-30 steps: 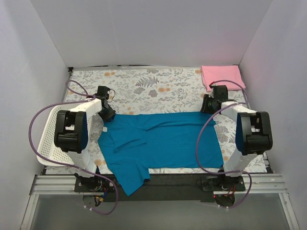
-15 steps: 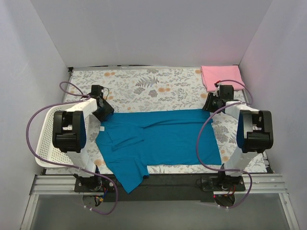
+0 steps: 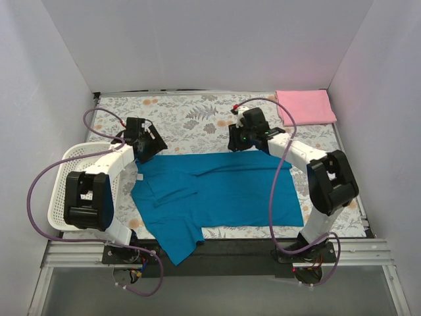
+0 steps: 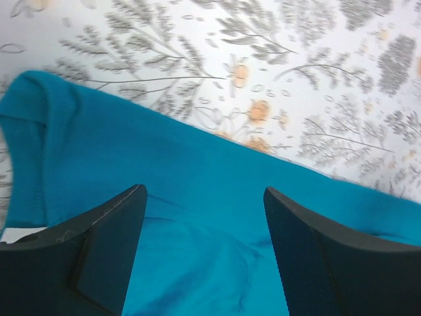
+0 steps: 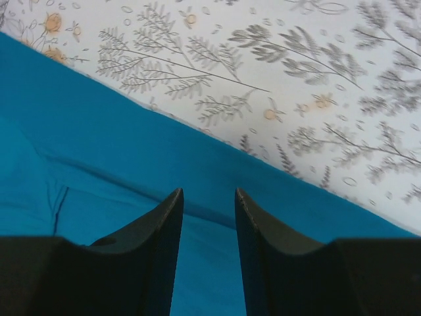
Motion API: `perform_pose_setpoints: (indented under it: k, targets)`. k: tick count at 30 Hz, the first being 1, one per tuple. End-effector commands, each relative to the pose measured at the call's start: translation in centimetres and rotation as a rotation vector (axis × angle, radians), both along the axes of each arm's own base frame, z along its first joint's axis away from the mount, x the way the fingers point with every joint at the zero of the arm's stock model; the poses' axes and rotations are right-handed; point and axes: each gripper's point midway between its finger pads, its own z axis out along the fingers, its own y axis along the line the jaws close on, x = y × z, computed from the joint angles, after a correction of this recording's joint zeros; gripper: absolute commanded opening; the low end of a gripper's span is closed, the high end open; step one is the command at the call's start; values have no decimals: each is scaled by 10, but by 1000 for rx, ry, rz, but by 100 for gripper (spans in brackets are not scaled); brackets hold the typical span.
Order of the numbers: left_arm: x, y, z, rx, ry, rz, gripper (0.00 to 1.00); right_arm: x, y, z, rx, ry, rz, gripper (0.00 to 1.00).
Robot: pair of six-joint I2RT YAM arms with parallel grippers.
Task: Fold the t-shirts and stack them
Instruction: Fold the tshirt
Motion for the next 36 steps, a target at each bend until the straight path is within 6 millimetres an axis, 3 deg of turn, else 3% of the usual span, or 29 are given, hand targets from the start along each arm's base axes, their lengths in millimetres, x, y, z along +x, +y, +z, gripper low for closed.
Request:
perform_pose_setpoints:
  k: [1,4,6,11,29,36]
  targets:
    - [5,-23,26,-15,-122,-112,71,2,24,-14,-97,33,9,44]
    - [4,-34,32,-14,-147,-153,71,-6,53,-29,-150,78,54,44]
    - [4,-36,33,-17,-151,-162,71,-11,56,-41,-194,98,53,43]
    - [1,-46,34,-25,-155,-195,71,-18,76,-47,-258,124,91,43]
    - [0,-50,32,-33,-148,-205,71,-43,72,-66,-383,212,125,42]
    - [0,-51,30,-34,-143,-207,71,-51,70,-60,-390,216,136,42]
